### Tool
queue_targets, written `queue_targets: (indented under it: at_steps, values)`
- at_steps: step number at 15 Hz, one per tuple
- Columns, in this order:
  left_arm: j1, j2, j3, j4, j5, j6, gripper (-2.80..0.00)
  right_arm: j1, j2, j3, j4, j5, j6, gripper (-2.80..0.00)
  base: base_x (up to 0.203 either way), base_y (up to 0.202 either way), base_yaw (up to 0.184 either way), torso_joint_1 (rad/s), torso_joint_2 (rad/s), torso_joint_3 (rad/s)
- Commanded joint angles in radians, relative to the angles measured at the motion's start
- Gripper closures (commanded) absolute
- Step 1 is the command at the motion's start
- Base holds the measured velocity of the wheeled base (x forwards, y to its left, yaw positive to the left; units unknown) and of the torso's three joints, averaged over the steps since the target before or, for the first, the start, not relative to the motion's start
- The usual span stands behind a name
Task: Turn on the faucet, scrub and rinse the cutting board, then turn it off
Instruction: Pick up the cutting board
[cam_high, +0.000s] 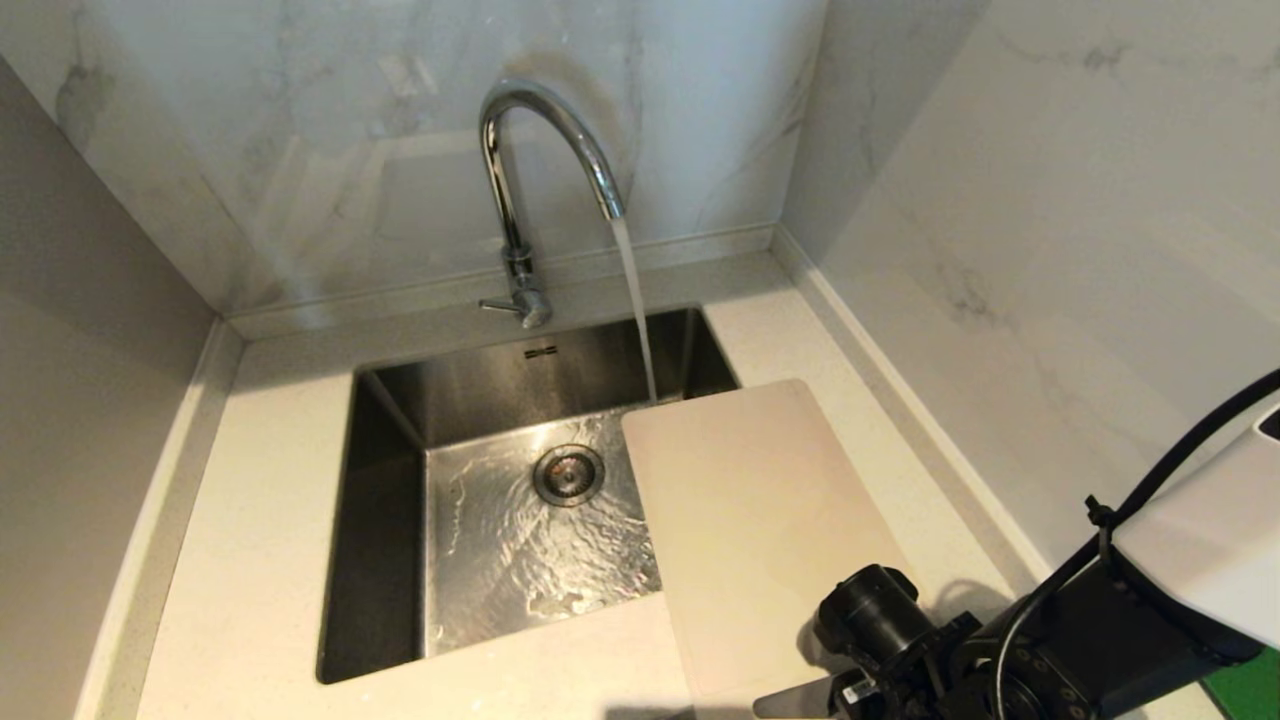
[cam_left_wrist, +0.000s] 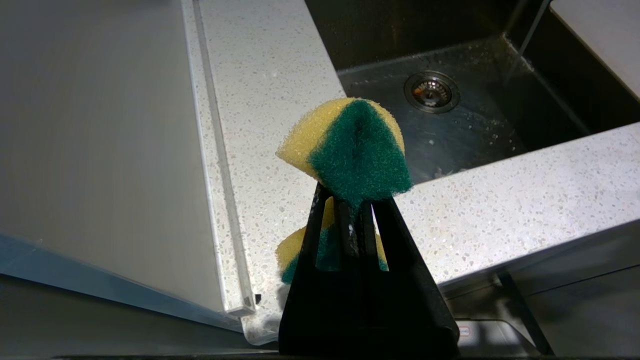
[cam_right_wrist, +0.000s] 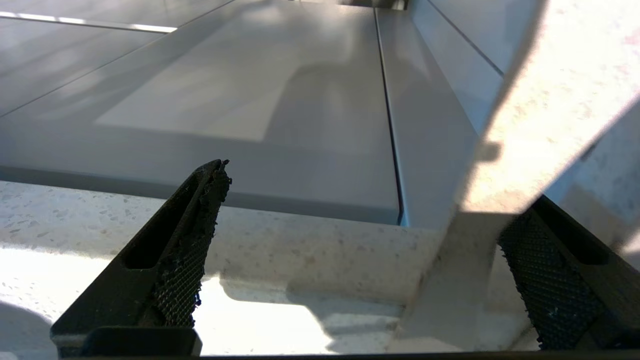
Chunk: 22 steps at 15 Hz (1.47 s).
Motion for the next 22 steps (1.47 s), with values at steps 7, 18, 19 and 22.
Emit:
queue_targets:
  at_steps: [7, 18, 19, 22]
  values:
    - [0.000, 0.001, 0.002, -0.001, 0.000, 0.000, 0.00, 0.048, 0.053, 0.028, -0.096, -0.067, -0.005, -2.80, 0.000, 0.000, 0.000, 0.000, 0.00, 0.000]
    - [0.000, 0.001, 0.000, -0.001, 0.000, 0.000, 0.00, 0.078, 0.048, 0.057, -0.101, -0.122, 0.016, -2.80, 0.000, 0.000, 0.000, 0.000, 0.00, 0.000]
    - [0.000, 0.001, 0.002, -0.001, 0.000, 0.000, 0.00, 0.080, 0.048, 0.057, -0.101, -0.124, 0.018, -2.80, 0.000, 0.000, 0.000, 0.000, 0.00, 0.000]
    - [0.000, 0.001, 0.002, -0.001, 0.000, 0.000, 0.00, 0.090, 0.048, 0.064, -0.101, -0.127, 0.023, -2.80, 0.000, 0.000, 0.000, 0.000, 0.00, 0.000]
